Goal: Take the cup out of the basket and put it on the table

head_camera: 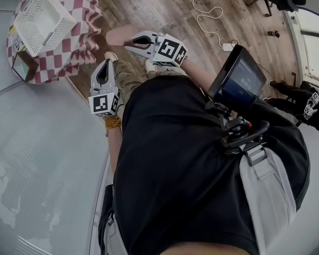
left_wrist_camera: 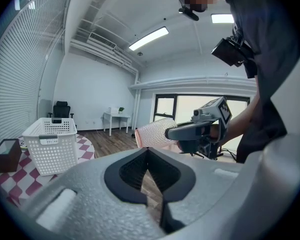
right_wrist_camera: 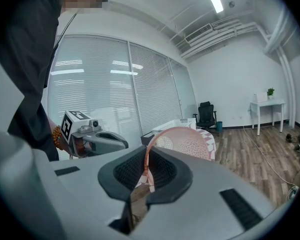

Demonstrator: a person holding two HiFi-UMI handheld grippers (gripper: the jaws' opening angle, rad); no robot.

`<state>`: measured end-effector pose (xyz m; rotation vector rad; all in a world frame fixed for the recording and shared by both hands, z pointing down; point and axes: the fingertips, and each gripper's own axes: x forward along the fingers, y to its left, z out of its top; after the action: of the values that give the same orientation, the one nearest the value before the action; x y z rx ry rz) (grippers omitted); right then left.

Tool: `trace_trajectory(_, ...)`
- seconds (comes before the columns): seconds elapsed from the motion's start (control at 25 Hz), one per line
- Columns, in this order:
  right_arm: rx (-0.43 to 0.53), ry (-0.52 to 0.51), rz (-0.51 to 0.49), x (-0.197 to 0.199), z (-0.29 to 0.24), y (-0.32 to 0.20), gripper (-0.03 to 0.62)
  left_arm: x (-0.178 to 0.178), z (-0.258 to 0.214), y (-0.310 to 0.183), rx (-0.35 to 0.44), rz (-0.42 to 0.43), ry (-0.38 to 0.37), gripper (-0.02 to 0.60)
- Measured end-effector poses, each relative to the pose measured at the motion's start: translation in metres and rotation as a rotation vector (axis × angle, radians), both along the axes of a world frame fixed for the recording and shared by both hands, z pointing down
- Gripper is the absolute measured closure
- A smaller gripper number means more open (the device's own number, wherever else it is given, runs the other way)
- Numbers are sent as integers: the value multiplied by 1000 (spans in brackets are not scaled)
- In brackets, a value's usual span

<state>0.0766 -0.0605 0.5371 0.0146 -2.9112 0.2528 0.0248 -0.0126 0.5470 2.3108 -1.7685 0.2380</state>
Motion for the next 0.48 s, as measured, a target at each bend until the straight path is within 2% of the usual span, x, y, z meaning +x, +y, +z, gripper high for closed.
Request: trace_trajectory(0.48, -8, 26, -21, -5, 16, -1, 571, -4, 15, 3, -27, -28, 7, 575)
